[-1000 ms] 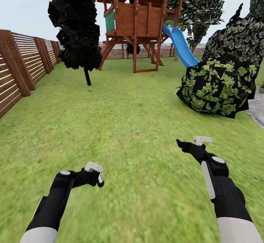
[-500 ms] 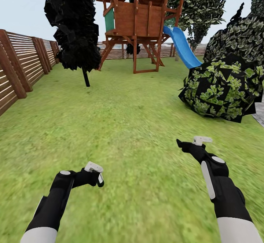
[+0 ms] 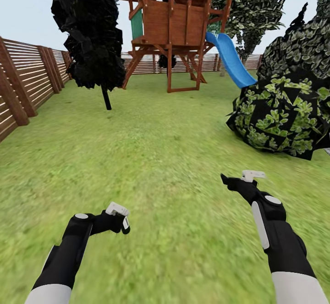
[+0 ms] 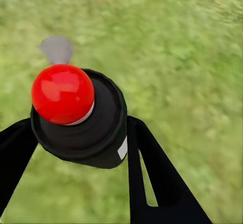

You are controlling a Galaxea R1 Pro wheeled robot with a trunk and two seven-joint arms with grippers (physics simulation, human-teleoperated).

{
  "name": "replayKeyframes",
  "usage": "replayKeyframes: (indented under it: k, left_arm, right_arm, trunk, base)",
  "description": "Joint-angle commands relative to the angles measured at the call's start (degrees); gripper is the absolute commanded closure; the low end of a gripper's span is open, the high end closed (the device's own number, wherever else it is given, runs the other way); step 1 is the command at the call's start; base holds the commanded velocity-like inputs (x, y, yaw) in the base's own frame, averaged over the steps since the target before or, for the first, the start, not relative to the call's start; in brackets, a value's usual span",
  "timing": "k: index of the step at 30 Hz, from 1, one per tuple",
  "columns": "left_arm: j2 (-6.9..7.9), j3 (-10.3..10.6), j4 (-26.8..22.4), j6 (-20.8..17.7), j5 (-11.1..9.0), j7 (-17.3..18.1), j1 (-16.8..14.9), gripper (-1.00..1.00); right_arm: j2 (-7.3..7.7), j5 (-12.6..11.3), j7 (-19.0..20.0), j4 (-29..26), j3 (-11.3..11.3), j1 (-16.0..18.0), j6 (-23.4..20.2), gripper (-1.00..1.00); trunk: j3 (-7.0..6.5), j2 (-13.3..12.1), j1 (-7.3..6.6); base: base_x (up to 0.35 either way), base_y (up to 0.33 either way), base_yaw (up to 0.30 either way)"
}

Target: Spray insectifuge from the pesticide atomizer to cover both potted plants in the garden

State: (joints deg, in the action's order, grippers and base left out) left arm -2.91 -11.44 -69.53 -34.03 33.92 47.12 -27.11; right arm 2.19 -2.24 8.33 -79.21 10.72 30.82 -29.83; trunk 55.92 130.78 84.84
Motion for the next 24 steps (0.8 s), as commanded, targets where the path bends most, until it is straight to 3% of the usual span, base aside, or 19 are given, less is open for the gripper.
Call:
replayKeyframes:
  k: [1, 6, 24]
  left_arm:
    - [-0.09, -0.19, -0.06, -0.25, 0.36, 0.51, -0.05, 1.00]
    - [-0.08, -0.18, -0.08, -0.25, 0.36, 0.51, -0.05, 1.00]
    - [-0.10, -0.16, -0.05, -0.25, 0.36, 0.51, -0.05, 1.00]
  right_arm:
    - [0.00, -0.22, 0.20, -0.07, 0.08, 0.03, -0.32, -1.00]
    - [0.00, -0.22, 0.20, -0.07, 0.15, 0.03, -0.32, -1.00]
    - [0.00, -0.22, 0.20, -0.06, 0.09, 0.03, -0.32, -1.00]
  trunk:
    - [0.08, 0.02, 0.03]
    - [0.22, 0.02, 0.03]
    - [0.22, 0.02, 0.03]
  base:
    - [0.347, 0.000, 0.108]
    - [0.347, 0.000, 0.114]
    - [0.347, 0.000, 0.002]
